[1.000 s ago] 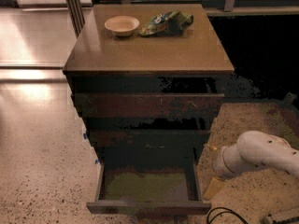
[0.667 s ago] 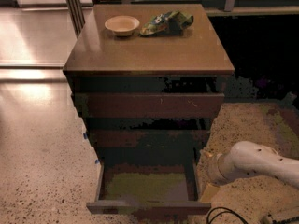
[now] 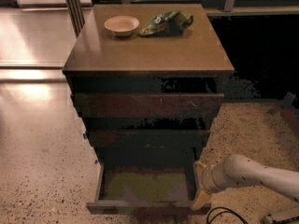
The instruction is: Close bottom drawer
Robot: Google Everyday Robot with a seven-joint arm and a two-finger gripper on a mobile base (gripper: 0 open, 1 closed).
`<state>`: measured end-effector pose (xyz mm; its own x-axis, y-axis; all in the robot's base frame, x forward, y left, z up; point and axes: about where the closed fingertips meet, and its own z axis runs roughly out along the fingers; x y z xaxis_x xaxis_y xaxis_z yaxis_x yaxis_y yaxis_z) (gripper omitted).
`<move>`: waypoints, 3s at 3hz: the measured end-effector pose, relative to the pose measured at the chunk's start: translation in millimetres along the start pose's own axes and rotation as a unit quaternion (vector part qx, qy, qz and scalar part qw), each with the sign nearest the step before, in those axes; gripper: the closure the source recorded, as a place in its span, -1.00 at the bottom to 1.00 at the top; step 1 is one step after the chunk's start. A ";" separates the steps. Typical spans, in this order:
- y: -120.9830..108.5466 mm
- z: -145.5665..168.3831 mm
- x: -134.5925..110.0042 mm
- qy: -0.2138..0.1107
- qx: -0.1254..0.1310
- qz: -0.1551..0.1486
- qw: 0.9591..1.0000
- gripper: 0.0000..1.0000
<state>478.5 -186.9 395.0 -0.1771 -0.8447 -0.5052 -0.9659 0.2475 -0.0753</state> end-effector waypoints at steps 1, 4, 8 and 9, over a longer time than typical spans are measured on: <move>1.8 5.4 1.8 -0.002 -0.003 0.002 1.000 -1.00; 1.9 5.5 1.8 -0.002 -0.003 0.002 1.000 0.22; 30.7 83.6 22.7 -0.049 -0.029 -0.050 0.997 1.00; 54.3 72.6 15.3 -0.058 -0.018 -0.064 0.996 1.00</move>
Offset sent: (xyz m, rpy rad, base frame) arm -0.0010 0.0015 -0.0057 0.0054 0.0068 -0.0004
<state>437.1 -151.9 320.7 -0.0303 -0.8073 -0.5894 -0.9856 0.1222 -0.1167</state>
